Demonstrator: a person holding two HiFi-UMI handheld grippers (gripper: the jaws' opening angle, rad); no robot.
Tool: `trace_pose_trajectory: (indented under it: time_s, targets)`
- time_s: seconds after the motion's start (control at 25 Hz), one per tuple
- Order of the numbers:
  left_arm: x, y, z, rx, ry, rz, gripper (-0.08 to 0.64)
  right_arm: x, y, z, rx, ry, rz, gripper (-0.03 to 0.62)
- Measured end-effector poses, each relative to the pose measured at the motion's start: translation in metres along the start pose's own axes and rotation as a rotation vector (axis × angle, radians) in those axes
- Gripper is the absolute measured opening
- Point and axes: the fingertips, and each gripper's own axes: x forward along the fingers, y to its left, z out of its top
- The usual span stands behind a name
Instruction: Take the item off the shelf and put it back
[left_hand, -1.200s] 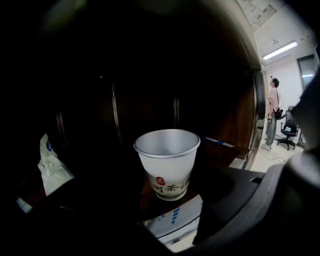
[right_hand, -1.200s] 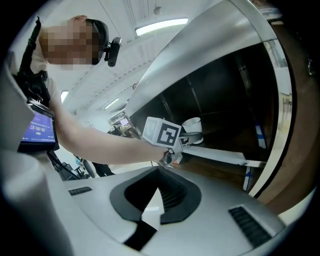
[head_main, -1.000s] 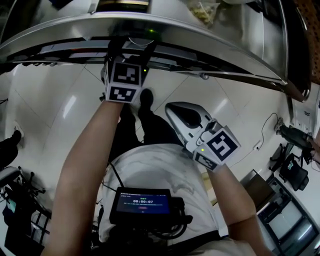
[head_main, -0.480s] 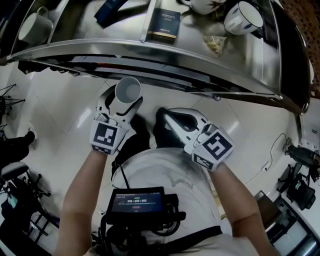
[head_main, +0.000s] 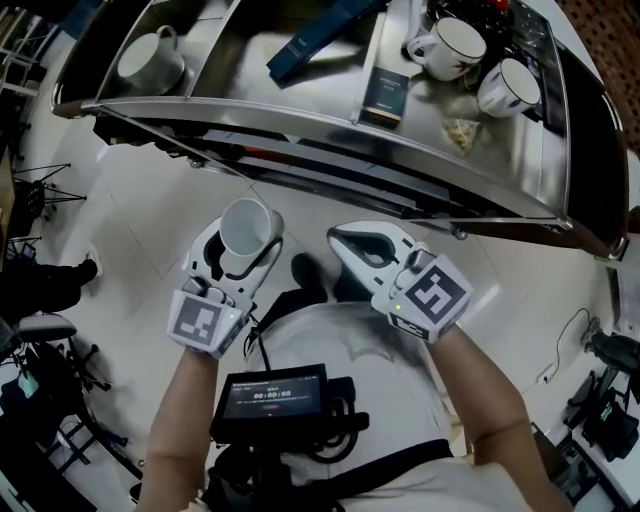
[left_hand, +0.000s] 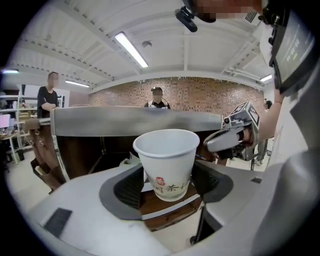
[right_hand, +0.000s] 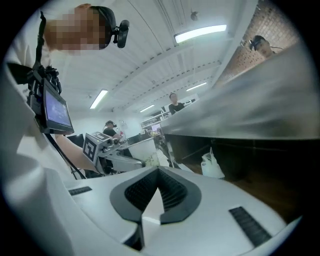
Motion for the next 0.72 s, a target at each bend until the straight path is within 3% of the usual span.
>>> trace_pose_trajectory:
  time_s: [0.36, 0.56, 0.72]
  targets:
    - [-0.037, 0.009, 0.055, -0.012, -0.071, -0.010, 0.319, 0.015, 0.033, 0.066, -0.058, -0.062, 0.092, 0.006]
    - [-0.042, 0.002, 0.068, 0.001, -0.076, -0.026, 0.319, 0.015, 0.037, 0.084, -0.072, -0.133, 0.099, 0.006]
    - [-0.040, -0.001, 0.064, 0.001, -0.071, -0.030, 0.319, 0.013, 0.037, 0.081, -0.074, -0.135, 0.094, 0.006]
